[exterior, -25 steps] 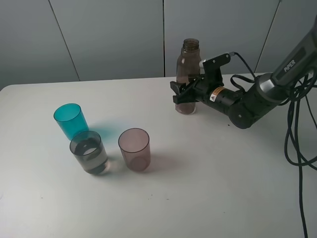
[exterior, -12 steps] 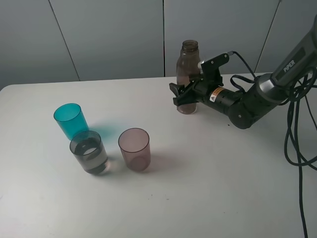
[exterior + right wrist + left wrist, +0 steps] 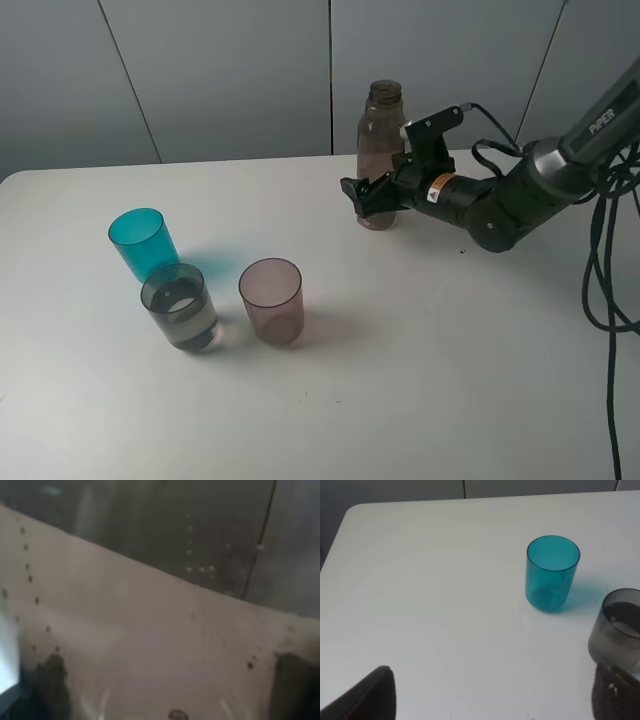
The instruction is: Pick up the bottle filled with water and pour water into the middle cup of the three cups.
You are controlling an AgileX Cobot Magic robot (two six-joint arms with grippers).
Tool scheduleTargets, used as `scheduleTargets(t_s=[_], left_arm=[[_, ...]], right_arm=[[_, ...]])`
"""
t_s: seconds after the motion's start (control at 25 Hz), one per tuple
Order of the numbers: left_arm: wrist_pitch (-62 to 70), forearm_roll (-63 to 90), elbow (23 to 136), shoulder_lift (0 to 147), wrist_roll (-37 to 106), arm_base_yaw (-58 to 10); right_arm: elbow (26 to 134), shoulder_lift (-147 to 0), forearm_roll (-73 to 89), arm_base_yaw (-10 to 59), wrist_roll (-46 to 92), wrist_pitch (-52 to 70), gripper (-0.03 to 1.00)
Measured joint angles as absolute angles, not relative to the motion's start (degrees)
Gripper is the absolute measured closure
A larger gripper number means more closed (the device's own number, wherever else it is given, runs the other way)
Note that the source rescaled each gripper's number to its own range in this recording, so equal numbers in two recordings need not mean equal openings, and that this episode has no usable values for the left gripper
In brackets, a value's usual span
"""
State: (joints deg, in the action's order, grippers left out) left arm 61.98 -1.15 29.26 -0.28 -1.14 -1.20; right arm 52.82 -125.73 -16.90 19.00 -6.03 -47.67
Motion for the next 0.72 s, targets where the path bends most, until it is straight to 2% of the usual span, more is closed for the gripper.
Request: scheduleTargets(t_s=[0.2, 0.44, 0.72], left_arm=[[62.0, -1.2, 29.3, -0.3, -1.1, -1.2], [62.0, -1.2, 29.3, -0.3, -1.3, -1.2], [62.0, -1.2, 29.3, -0.3, -1.3, -1.2]], right_arm=[[45.5, -118.8, -15.2, 19.0, -6.2, -43.0, -0.03], [35.3, -103.3, -13.8, 19.0, -7.1, -36.9, -0.03], [37.1, -76.8, -13.2, 19.0, -9.3, -12.0, -0.03]])
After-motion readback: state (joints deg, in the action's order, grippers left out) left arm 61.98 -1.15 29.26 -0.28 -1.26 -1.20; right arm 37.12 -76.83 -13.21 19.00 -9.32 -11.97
